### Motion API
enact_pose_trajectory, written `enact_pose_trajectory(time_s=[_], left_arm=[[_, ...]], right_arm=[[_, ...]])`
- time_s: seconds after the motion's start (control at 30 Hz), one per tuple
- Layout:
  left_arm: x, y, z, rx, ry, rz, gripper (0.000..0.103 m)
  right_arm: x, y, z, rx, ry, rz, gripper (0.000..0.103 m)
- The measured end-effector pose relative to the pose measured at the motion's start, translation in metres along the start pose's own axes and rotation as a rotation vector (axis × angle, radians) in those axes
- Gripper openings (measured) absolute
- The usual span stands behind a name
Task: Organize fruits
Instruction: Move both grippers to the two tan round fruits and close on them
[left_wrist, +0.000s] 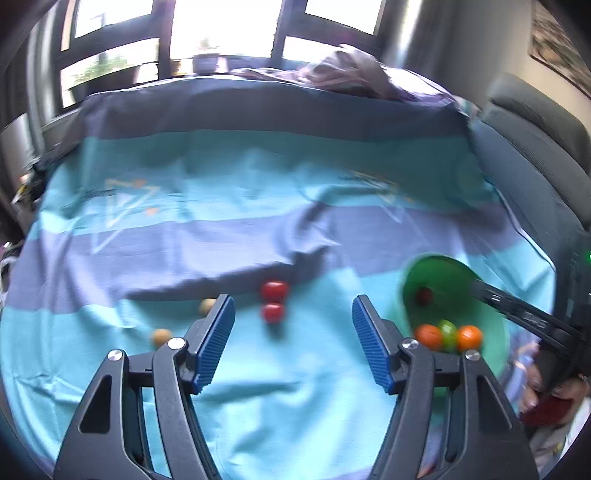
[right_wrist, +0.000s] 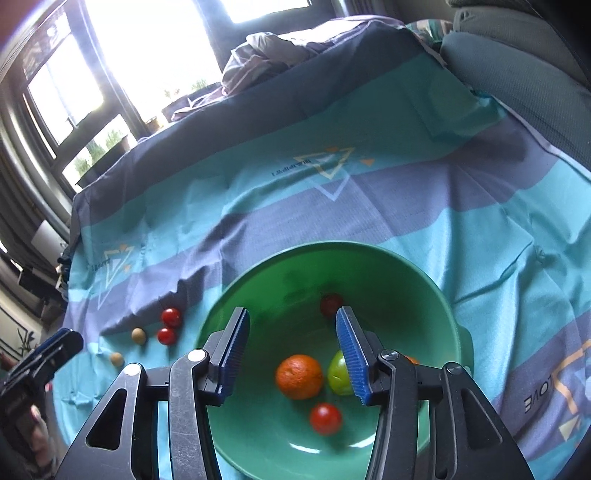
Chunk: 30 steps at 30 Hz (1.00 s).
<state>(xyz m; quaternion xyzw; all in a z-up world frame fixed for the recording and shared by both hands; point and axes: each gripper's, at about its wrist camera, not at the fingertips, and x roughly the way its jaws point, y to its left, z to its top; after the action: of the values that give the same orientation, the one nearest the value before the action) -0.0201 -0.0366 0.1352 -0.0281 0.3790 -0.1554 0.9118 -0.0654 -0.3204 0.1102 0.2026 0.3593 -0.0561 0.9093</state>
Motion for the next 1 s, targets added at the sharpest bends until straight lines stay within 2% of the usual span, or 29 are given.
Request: enact_pose_trajectory(time_s=[0.07, 0.13, 0.33, 0.5, 0.6, 0.77, 0.83, 1.0], left_arm=[[0.005, 0.021, -0.004, -0.062, -0.008, 0.065, 0.067], [0.017, 0.032, -0.005, -0.084, 0.030, 0.117, 0.066], [0.032, 0.057, -0.006, -0.152, 0.070, 0.095, 0.066], [0.040, 0.074, -0.007, -0.178, 0.090, 0.122, 0.066], [0.048, 0.082, -0.007, -0.197, 0.097, 0.150, 0.065], [0.056, 0.095, -0.006, -0.251, 0.110, 0.118, 0.064], [0.059, 0.100, -0.006, -0.277, 0.123, 0.104, 0.062], [0.072, 0.102, -0.008, -0.302, 0.164, 0.078, 0.051]], right_arm=[[-0.001, 0.009, -0.001, -0.016, -0.008, -0.006, 0.055], [0.001, 0.022, -0.003, -0.061, -0.003, -0.007, 0.055], [0.009, 0.058, -0.011, -0.139, -0.014, -0.010, 0.055], [0.015, 0.086, -0.018, -0.212, -0.015, -0.014, 0.055], [0.025, 0.105, -0.021, -0.261, 0.000, -0.026, 0.055], [0.042, 0.135, -0.022, -0.326, 0.047, -0.025, 0.055], [0.049, 0.146, -0.020, -0.328, 0.070, -0.004, 0.055], [0.078, 0.169, -0.010, -0.292, 0.196, 0.127, 0.055]])
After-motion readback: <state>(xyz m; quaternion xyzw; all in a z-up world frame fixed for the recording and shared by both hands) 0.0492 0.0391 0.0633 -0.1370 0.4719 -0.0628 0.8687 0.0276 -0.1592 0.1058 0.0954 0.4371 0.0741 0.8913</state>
